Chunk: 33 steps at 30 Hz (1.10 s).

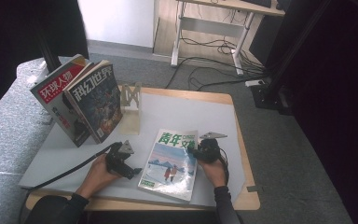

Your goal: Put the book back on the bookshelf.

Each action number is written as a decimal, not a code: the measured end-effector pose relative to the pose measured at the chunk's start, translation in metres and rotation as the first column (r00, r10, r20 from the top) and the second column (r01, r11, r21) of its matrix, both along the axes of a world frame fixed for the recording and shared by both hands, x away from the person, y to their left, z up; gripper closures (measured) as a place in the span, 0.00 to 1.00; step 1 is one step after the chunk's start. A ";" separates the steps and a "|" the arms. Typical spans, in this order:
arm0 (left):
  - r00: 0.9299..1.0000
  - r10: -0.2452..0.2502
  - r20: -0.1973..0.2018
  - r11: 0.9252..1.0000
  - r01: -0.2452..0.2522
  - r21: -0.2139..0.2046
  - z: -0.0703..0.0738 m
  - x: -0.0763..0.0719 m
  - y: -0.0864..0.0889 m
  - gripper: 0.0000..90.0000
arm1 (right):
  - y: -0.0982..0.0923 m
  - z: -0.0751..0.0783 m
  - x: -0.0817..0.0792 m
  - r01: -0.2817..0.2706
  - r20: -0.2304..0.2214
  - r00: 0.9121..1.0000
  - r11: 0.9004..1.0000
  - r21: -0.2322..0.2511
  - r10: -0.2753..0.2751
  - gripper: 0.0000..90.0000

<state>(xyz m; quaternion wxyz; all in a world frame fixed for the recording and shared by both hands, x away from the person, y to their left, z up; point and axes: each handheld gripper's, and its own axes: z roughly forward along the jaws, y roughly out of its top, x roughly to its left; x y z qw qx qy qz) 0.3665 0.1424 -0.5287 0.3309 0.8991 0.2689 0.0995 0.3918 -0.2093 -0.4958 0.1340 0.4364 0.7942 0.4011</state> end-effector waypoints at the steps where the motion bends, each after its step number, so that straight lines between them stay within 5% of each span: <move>1: 1.000 0.000 0.000 1.000 0.000 0.000 0.000 0.000 0.000 0.00 | 0.000 0.001 0.000 0.000 0.004 1.000 1.000 0.002 -0.001 0.79; 8: 1.000 0.000 0.002 1.000 0.000 0.001 0.000 0.000 0.000 0.00 | 0.004 0.009 -0.006 -0.018 0.042 0.999 1.000 0.001 0.018 0.91; 29: 1.000 0.027 -0.012 1.000 -0.027 0.006 0.004 -0.002 0.000 0.05 | 0.007 0.028 -0.025 -0.046 0.140 0.989 0.999 0.018 0.043 0.95; 33: 0.999 0.024 -0.041 0.998 -0.027 -0.053 0.011 -0.001 0.001 0.16 | 0.004 0.032 -0.029 -0.052 0.156 0.987 0.998 0.023 0.048 0.95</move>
